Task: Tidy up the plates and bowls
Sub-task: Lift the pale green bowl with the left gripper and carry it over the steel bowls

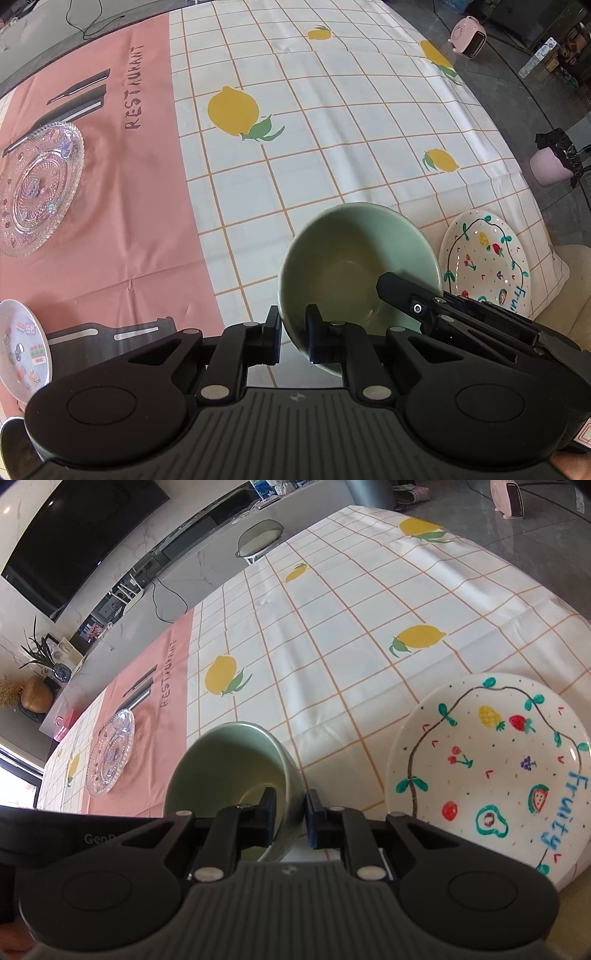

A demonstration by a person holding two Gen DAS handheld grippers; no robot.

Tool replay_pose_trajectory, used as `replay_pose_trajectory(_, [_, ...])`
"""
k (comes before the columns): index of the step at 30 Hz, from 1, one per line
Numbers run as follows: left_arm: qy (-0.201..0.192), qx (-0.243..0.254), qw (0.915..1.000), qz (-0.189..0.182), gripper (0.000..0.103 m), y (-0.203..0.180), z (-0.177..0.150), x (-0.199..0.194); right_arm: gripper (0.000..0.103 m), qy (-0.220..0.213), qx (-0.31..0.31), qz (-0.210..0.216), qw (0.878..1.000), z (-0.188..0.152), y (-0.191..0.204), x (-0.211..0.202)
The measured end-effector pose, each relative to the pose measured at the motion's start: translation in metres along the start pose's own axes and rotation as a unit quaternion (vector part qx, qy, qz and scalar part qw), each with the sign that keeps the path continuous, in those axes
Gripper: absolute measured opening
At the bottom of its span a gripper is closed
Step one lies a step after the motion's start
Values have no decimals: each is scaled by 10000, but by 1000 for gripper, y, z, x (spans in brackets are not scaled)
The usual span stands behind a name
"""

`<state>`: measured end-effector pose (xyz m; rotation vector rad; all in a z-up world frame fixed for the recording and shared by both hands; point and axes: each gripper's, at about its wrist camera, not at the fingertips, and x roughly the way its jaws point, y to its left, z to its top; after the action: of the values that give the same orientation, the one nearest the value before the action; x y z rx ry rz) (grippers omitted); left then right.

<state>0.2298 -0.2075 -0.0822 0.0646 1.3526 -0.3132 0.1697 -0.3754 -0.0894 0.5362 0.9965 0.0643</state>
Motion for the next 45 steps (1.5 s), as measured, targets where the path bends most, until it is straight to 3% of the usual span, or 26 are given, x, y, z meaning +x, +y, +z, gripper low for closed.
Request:
replay_pose_trajectory(7, [-91, 125, 9992, 375, 15, -5, -10, -29, 15, -244, -340, -76, 9991, -13, 24, -23])
replay_pose_trajectory(13, [-323, -99, 9993, 147, 16, 10, -29, -68, 16, -612, -741, 11, 9954, -25, 51, -59])
replay_pose_trajectory(19, [-793, 14, 9968, 123, 19, 22, -56, -112, 16, -939, -980, 296, 9903, -36, 78, -92])
replay_pose_trajectory(25, [-1072, -316, 9937, 26, 20, 51, -84, -139, 17, -1113, -1408, 498, 9825, -52, 116, -113])
replay_pose_trajectory(35, [-1343, -792, 9878, -11, 20, 109, -130, -156, 17, -914, -2241, 731, 9675, -86, 175, -114])
replay_pose_trajectory(45, [-1072, -989, 9881, -485, 20, 150, -153, -132, 18, -348, -2521, 832, 9635, -101, 191, -88])
